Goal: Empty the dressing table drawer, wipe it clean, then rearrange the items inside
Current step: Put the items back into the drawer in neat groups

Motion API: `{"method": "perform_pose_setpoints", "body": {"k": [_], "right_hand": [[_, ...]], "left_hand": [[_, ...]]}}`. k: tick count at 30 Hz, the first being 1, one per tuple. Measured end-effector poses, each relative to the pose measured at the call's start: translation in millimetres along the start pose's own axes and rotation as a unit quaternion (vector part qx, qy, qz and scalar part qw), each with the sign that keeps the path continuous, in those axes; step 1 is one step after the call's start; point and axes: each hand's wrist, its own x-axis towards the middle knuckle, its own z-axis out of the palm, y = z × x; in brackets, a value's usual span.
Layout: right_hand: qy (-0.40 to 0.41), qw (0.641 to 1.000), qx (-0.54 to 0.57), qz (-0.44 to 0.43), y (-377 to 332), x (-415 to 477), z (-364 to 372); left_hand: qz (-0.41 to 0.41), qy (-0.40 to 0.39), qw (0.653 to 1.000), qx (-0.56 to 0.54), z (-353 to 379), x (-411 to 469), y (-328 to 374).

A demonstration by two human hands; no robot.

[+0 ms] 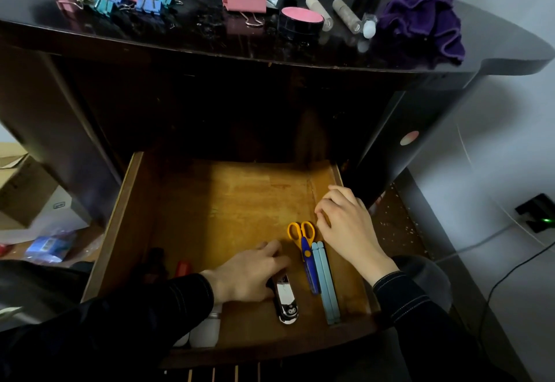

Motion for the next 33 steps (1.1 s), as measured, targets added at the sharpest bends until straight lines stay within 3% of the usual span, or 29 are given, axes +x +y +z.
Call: {"method": "perform_pose_setpoints", "body": {"k": [2,5,9,15,19,33], "right_hand": [[-0.001,1.0,0.001,0.002,0,0,-1],[-0.004,1.0,0.001,0.003,-1,0,-1],[-0.002,1.0,0.005,0.004,-1,1,-2],[0.002,1.0,0.001,0.0,-2,0,-2],[0.002,1.0,0.004,0.004,-2,0,-3],[0.002,1.0,-0.005,0.003,-1,1,-1]], "left_hand": [[-0.023,-0.011,0.998,0.058,-7,-3,1],[-0.122,-0.079,0.986,0.087,-13,-11,-5],[-0.172,-0.104,0.979,-0.031,-17,-15,-8],[-0.04,-0.043,0.997,0.045,-18,-21,-12],[0.003,-0.025,0.996,0.082,-10,-14,-12],[-0.036,0.067,0.997,-0.031,32,20,33]]}}
